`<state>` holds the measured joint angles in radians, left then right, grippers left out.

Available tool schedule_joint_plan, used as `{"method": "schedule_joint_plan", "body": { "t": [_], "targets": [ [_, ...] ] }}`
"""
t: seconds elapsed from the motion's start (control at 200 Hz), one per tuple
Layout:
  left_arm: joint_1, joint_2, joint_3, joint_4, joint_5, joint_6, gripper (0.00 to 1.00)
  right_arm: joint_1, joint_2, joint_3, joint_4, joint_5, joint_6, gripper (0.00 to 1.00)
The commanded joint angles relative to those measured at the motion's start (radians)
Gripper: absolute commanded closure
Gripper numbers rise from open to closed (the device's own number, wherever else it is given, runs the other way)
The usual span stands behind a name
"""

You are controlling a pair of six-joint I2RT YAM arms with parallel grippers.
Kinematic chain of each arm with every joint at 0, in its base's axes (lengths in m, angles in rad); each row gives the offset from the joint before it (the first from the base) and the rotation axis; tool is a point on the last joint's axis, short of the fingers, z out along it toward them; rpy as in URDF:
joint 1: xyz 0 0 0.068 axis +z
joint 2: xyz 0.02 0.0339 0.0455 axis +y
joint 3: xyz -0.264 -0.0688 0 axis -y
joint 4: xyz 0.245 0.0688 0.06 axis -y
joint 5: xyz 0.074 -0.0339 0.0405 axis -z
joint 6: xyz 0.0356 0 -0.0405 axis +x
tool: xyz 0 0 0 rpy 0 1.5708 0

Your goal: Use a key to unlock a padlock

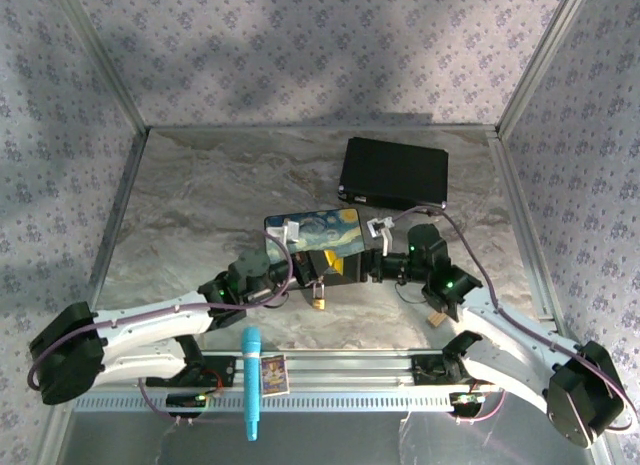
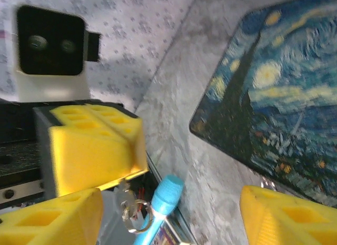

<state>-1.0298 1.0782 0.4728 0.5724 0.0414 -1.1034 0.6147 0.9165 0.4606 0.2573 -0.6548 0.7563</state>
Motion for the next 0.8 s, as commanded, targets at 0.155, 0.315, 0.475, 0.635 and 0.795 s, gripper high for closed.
{"method": "schedule_joint_plan", "body": {
  "t": [0.155,0.315,0.475,0.635,0.795],
  "targets": [
    [0.030,-0.020,0.010,0.076,-0.041,-0.071,1.00,0.007,0.019,-0.054,0.431,0.044,0.229,0.45],
    [0.030,-0.020,-0.009,0.145,-0.061,-0.088,1.00,0.038,0.027,-0.050,0.408,0.044,0.210,0.52],
    [0.029,-0.009,-0.011,0.201,-0.052,-0.095,1.00,0.068,0.066,-0.043,0.426,0.043,0.202,0.56],
    [0.029,-0.015,-0.003,0.190,-0.051,-0.087,1.00,0.085,0.116,-0.037,0.478,0.029,0.212,0.68],
    [0.030,-0.015,-0.008,0.183,-0.057,-0.093,1.00,0.085,0.105,-0.056,0.497,0.046,0.214,0.79]
  ]
}}
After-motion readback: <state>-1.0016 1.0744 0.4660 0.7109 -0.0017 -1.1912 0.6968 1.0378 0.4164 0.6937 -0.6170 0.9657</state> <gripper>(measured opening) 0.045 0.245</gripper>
